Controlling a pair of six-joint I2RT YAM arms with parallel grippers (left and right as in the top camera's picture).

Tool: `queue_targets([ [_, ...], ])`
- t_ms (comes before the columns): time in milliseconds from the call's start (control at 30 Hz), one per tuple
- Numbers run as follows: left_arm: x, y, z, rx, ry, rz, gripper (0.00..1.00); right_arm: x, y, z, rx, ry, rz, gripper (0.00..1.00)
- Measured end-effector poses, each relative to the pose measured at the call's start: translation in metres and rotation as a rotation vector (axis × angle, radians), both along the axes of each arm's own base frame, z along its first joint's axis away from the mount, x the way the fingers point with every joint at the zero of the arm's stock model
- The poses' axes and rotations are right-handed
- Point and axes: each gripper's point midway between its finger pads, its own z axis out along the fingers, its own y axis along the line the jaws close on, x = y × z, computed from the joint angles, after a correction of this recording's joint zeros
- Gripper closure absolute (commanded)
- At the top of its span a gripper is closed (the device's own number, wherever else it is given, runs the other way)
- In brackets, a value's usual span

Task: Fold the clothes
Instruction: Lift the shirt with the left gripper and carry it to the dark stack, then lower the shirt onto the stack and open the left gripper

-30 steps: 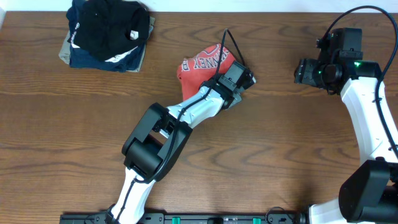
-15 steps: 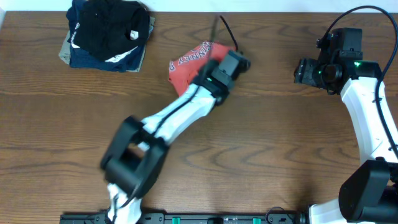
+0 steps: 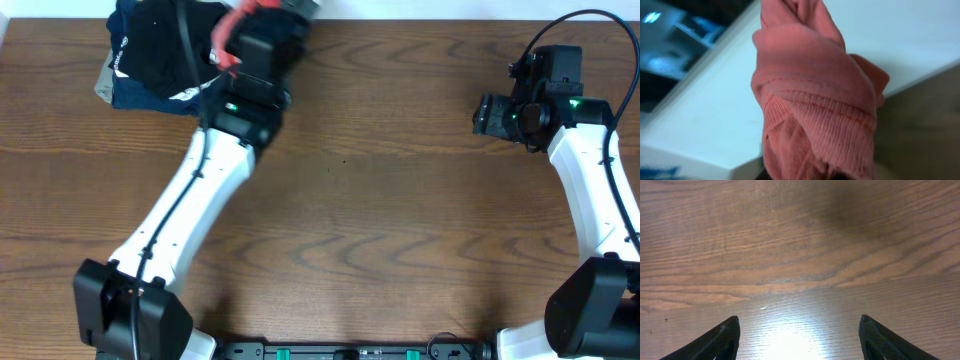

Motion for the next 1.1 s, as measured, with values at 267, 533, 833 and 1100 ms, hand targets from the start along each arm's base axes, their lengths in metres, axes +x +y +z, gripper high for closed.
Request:
queue_targets([
  [267, 0.019, 0.115, 0.034, 0.036, -0.131, 0.195, 0.94, -0.001, 0.0, -0.001, 0.0, 0.006, 0.0, 0.26],
  [533, 0.026, 0.218, 0.031, 0.039, -0.182, 0.352, 0.94, -0.001, 0.0, -0.001, 0.001, 0.006, 0.0, 0.26],
  [833, 0.069, 0.234, -0.055, 0.04, -0.087, 0.359, 0.94, -0.002, 0.0, -0.001, 0.001, 0.01, 0.001, 0.26],
  [1100, 0.081, 0.219, -0.094, 0.033, -0.015, 0.322, 0.94, -0.002, 0.0, -0.001, 0.001, 0.01, 0.001, 0.26],
])
